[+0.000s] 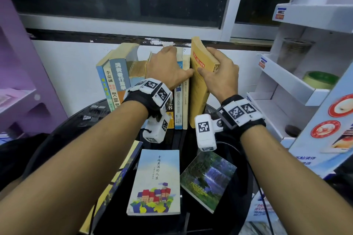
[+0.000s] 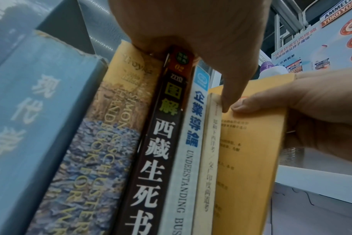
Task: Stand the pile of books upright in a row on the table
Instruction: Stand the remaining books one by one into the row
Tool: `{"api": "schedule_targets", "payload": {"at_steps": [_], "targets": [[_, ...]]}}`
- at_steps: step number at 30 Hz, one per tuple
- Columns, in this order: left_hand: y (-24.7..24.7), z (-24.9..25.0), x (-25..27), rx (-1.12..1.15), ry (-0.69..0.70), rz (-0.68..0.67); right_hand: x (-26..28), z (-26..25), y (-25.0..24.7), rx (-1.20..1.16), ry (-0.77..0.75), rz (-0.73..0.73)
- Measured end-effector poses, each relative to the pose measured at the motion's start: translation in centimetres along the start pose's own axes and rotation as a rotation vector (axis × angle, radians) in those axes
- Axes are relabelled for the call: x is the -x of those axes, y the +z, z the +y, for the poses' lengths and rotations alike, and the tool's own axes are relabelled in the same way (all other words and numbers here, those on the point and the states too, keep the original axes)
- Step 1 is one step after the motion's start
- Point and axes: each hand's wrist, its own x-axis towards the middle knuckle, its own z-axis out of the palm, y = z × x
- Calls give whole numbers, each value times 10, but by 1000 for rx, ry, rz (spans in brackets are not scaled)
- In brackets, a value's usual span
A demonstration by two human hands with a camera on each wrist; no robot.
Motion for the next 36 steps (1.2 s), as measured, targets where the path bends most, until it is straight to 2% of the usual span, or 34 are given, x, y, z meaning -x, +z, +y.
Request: {"api": "schedule_targets", "payload": {"at_steps": [13, 17, 22, 31, 36], "targets": [[-4, -3, -1, -33, 41, -39, -13, 15, 13, -41, -15, -92], [-4, -4, -2, -29, 49, -51, -14, 13, 11, -81, 31, -195], [-6, -9, -4, -10, 70, -76, -9, 17, 8, -151, 67, -404], [-9, -16, -5, -2, 83, -94, -10, 25, 12, -85, 63, -555], [-6, -17, -4, 3, 78, -68, -13, 32, 21, -130, 111, -580]]}}
